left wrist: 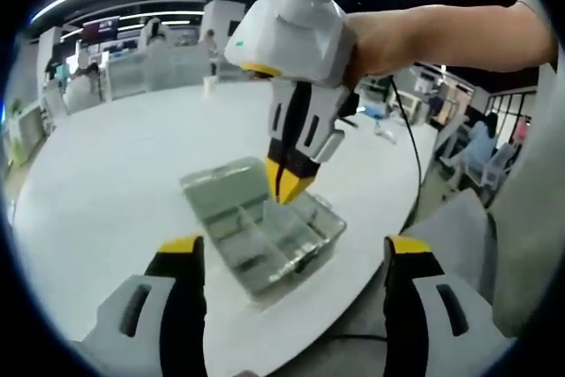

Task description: Insert the divider into the dual guide fixture by aligning both edges with the guide slots and pushing it downward to the bottom, including one-sided entry, uneven engagement, binding, and posture correction.

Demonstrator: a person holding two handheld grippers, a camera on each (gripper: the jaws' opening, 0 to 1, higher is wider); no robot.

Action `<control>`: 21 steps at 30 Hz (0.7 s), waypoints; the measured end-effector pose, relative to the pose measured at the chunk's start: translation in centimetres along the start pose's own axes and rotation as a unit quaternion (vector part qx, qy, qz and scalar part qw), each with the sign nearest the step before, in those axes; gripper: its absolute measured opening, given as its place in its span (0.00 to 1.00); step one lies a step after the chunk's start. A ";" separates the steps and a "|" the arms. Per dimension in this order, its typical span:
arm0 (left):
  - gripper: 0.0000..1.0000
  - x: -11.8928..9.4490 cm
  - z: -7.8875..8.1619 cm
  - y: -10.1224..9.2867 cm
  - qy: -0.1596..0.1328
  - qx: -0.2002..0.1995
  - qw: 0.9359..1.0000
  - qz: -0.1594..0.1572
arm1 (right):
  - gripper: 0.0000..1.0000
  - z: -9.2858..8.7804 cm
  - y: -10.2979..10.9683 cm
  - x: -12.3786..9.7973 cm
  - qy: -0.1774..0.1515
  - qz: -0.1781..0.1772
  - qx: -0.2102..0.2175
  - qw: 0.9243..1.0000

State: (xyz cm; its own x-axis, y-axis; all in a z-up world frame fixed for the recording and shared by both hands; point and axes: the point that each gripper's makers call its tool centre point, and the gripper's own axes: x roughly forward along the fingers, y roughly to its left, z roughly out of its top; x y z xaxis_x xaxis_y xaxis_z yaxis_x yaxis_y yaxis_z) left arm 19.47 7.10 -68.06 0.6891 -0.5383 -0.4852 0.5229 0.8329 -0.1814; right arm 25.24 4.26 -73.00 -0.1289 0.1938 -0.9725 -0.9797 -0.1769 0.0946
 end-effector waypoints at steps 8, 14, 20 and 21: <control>0.82 -0.1 0.2 -0.2 0.001 0.001 1.000 0.000 | 0.00 0.0 0.2 -0.1 0.001 0.001 -0.001 1.000; 0.82 0.0 0.0 0.1 0.001 0.001 1.000 0.001 | 0.00 -0.2 0.1 0.1 0.004 0.002 -0.003 1.000; 0.82 0.1 -0.1 0.1 0.001 0.001 1.000 0.001 | 0.00 -0.2 0.2 0.1 0.004 0.003 -0.001 1.000; 0.82 0.1 0.0 0.2 0.001 0.001 1.000 0.001 | 0.00 -0.2 0.2 0.1 0.003 0.003 -0.001 1.000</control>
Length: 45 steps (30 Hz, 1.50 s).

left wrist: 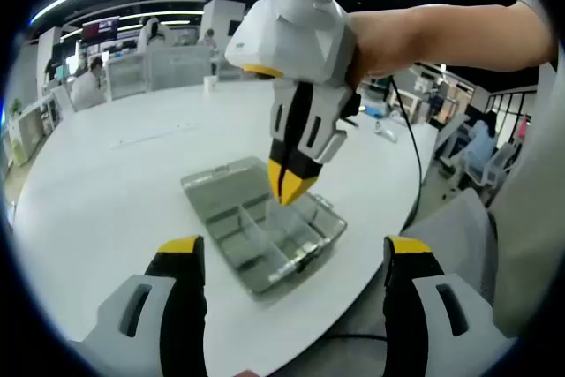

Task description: Insert the divider into the dual guide fixture by aligning both edges with the guide slots and pushing it downward to the bottom, including one-sided entry, uneven engagement, binding, and posture correction.

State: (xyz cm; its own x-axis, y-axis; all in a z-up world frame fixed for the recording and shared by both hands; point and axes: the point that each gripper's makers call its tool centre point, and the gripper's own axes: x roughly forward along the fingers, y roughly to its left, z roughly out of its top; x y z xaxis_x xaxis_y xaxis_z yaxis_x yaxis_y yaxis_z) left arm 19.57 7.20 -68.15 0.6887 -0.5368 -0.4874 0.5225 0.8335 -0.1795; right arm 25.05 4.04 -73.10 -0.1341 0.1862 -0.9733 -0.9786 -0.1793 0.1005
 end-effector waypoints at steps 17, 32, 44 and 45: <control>0.82 -0.1 0.1 -0.1 0.000 -0.001 1.000 0.001 | 0.00 0.0 -0.2 0.0 0.001 -0.003 0.002 1.000; 0.82 -0.1 0.0 0.0 0.000 0.000 1.000 0.001 | 0.00 -0.2 0.0 -0.1 0.014 -0.006 -0.009 1.000; 0.82 -0.1 0.0 0.0 -0.001 -0.001 1.000 0.001 | 0.00 -0.1 0.2 0.1 0.026 -0.007 -0.021 0.999; 0.82 -0.1 -0.1 0.0 -0.001 -0.001 1.000 0.001 | 0.00 -0.1 0.1 0.1 0.028 -0.008 -0.026 0.999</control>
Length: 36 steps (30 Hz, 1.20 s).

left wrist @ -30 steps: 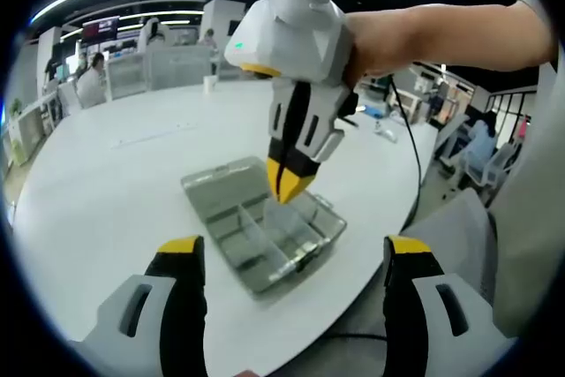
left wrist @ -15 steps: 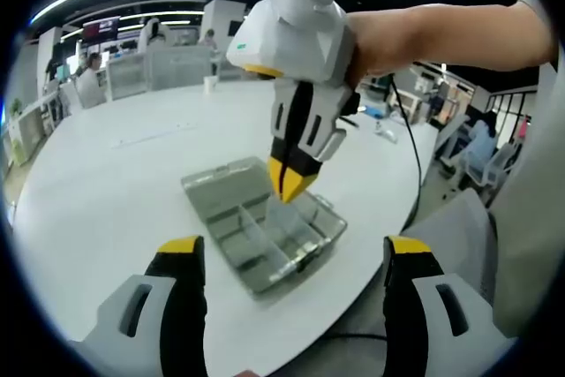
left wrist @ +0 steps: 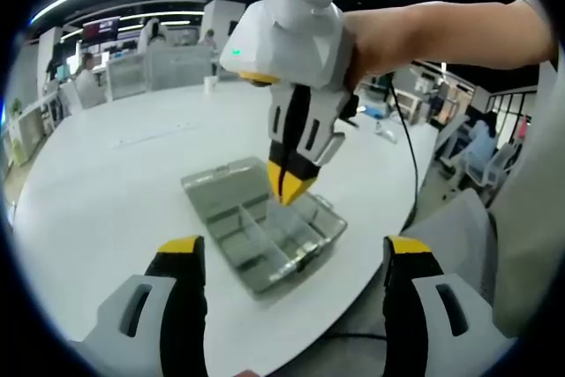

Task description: Insert the divider into the dual guide fixture by aligning both edges with the guide slots and pushing it downward to the bottom, including one-sided entry, uneven engagement, binding, and posture correction.

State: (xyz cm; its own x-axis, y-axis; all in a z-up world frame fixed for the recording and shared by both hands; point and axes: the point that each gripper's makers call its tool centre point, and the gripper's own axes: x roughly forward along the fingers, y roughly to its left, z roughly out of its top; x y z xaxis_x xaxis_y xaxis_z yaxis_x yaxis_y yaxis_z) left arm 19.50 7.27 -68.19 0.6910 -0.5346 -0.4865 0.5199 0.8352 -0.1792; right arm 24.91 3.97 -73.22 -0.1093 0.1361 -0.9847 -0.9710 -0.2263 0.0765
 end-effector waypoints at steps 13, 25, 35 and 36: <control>0.81 0.0 -0.1 0.1 0.000 -0.001 1.000 0.001 | 0.00 0.1 -0.1 0.1 0.004 -0.002 -0.004 1.000; 0.81 0.0 0.2 0.0 0.001 0.002 1.000 0.000 | 0.00 0.0 -0.1 0.2 -0.003 -0.005 -0.007 1.000; 0.81 -0.1 0.1 0.0 0.003 0.002 1.000 0.001 | 0.00 -0.2 -0.3 0.8 -0.004 -0.004 -0.010 1.000; 0.81 -0.1 0.1 0.0 0.003 0.002 1.000 0.001 | 0.00 -0.2 -0.3 0.9 -0.003 -0.004 -0.007 1.000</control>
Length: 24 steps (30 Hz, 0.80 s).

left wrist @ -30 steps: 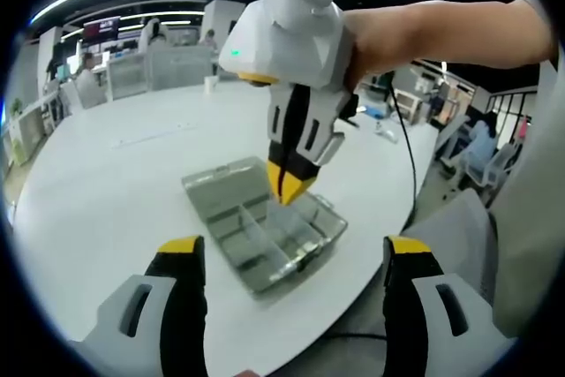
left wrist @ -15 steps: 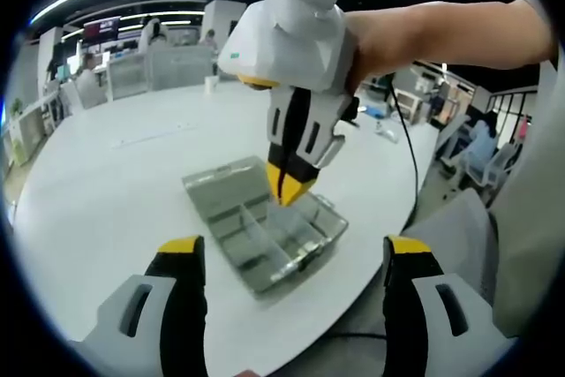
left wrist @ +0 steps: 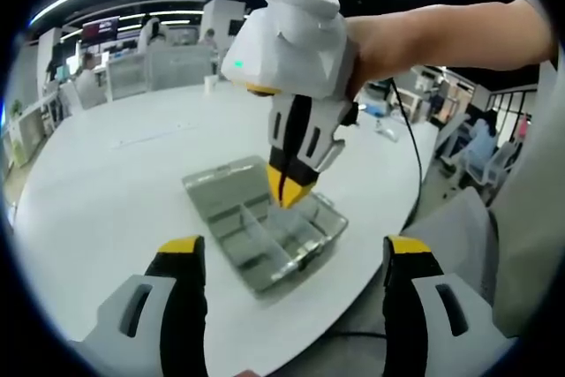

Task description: Insert the divider into the dual guide fixture by aligning both edges with the guide slots and pushing it downward to the bottom, including one-sided entry, uneven engagement, binding, and posture correction.

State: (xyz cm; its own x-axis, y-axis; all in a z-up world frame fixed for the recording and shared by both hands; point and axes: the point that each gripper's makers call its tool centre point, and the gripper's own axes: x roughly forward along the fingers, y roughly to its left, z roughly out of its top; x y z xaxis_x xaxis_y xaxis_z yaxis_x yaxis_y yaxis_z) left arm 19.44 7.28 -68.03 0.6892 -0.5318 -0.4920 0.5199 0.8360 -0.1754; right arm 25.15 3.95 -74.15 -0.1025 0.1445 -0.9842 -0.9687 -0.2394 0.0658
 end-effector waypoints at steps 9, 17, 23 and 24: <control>0.81 0.0 -0.1 0.1 0.001 0.000 1.000 0.000 | 0.00 0.0 0.1 0.3 -0.002 -0.005 -0.016 1.000; 0.81 0.0 -0.1 0.1 0.001 0.000 1.000 0.001 | 0.00 0.0 0.2 0.5 0.003 -0.010 -0.028 1.000; 0.81 -0.1 -0.2 0.0 0.002 -0.001 1.000 0.001 | 0.00 -0.2 0.1 0.9 0.002 -0.011 -0.031 0.999; 0.81 -0.1 -0.2 0.0 0.002 -0.001 1.000 0.001 | 0.00 -0.2 0.1 0.9 0.002 -0.012 -0.033 0.999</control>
State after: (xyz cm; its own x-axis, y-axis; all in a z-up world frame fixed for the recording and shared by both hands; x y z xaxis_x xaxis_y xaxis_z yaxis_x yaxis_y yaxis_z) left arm 19.30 7.37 -68.15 0.6883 -0.5294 -0.4960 0.5176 0.8374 -0.1755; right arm 24.95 3.90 -75.10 -0.0790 0.1477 -0.9859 -0.9538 -0.2987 0.0317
